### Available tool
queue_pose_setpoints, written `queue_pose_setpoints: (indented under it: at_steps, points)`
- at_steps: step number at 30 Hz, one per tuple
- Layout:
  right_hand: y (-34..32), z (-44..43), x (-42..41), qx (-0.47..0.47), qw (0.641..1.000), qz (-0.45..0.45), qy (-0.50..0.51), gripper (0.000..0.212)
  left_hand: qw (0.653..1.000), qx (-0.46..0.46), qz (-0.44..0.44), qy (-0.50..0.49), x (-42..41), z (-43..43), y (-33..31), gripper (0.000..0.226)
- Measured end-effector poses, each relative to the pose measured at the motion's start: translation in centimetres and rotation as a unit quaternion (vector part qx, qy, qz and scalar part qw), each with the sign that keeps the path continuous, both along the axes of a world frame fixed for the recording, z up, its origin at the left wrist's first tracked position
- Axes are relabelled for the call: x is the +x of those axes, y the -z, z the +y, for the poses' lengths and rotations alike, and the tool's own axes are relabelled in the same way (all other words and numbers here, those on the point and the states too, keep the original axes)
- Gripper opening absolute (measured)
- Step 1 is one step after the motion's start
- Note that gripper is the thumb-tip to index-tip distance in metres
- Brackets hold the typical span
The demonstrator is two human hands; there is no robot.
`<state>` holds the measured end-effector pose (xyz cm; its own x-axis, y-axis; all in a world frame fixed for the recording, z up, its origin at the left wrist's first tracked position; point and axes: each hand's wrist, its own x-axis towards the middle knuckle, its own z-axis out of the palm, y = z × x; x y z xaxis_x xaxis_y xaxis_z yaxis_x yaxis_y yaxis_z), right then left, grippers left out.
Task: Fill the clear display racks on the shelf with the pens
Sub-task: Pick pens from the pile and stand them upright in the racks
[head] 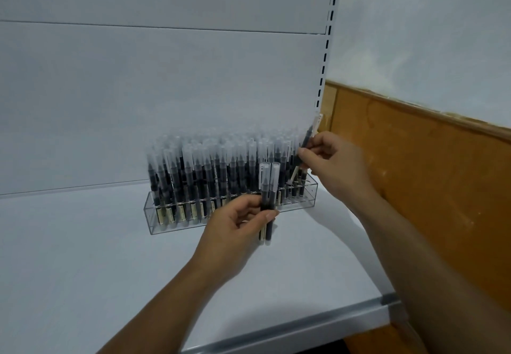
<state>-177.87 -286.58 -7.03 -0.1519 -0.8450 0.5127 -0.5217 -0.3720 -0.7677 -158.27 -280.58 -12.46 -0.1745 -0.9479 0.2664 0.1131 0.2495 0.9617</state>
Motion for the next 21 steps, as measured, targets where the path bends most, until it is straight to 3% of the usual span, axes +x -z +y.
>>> queue_pose_setpoints:
  at_steps: [21]
  points:
    - [0.47, -0.68, 0.43, 0.082, 0.964, 0.249, 0.045, 0.020, 1.000, 0.011, 0.026, 0.008, -0.05, -0.06, 0.06, 0.018]
